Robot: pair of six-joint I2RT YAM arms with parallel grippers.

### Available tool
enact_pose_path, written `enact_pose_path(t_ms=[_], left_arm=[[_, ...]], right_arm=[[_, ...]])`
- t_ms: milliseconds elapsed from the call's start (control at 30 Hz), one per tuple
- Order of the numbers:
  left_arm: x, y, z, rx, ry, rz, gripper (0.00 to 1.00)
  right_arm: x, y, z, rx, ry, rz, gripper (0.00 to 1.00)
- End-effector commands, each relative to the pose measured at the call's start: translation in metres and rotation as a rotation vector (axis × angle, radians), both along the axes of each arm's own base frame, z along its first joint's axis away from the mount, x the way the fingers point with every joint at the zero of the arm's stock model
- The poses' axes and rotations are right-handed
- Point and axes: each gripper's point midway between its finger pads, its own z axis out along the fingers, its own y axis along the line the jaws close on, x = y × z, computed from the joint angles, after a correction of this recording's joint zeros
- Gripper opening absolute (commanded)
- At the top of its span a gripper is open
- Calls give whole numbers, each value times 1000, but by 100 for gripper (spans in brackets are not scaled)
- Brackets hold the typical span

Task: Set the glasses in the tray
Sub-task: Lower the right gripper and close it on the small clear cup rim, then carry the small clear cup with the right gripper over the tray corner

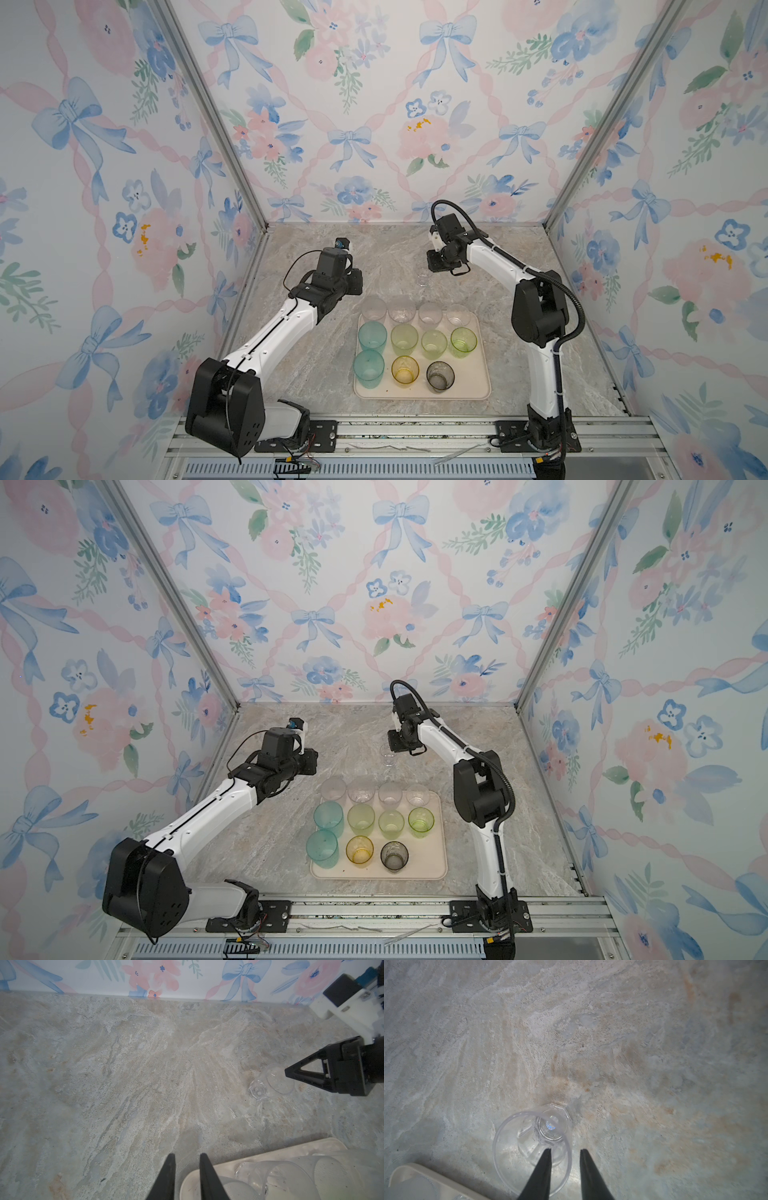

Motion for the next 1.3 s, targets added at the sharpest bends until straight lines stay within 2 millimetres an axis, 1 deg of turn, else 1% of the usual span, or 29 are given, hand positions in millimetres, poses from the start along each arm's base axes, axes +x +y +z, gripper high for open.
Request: enact_pose_path(t_ms=[0, 167, 300, 567, 767, 867, 967, 1000, 1067, 1133, 1267], left_arm=[[-1, 0, -9, 2, 14, -13, 24], [0, 2, -10, 2, 15, -10, 23], [-1, 4, -9, 2, 10, -8, 23], [0, 5, -12, 2, 14, -7, 23], [-2, 7, -14, 1, 18, -7, 23], [-3, 7, -13, 0, 17, -8, 23], [-2, 6, -15, -3, 18, -12, 23], [-3, 5, -15, -5, 20, -16, 22], [-4, 5, -17, -6, 21, -18, 22], [-4, 6, -16, -9, 17, -18, 22], [-7, 5, -15, -17, 5, -26, 22]], right_arm=[[0, 7, -7, -28, 16, 23, 25], [0, 8, -15, -39, 33, 26, 23], [1, 7, -18, -45, 36, 25, 21], [0, 7, -19, -62, 35, 28, 12], [-1, 2, -22, -93, 34, 27, 1], [-1, 1, -17, -95, 16, 27, 0], [0, -1, -4, -89, -27, 16, 0], [0, -2, 3, -83, -53, 9, 0], [-1, -5, 21, -64, -106, 1, 0], [-5, -9, 42, -41, -163, -11, 0], [-20, -23, 84, -13, -257, -27, 0]])
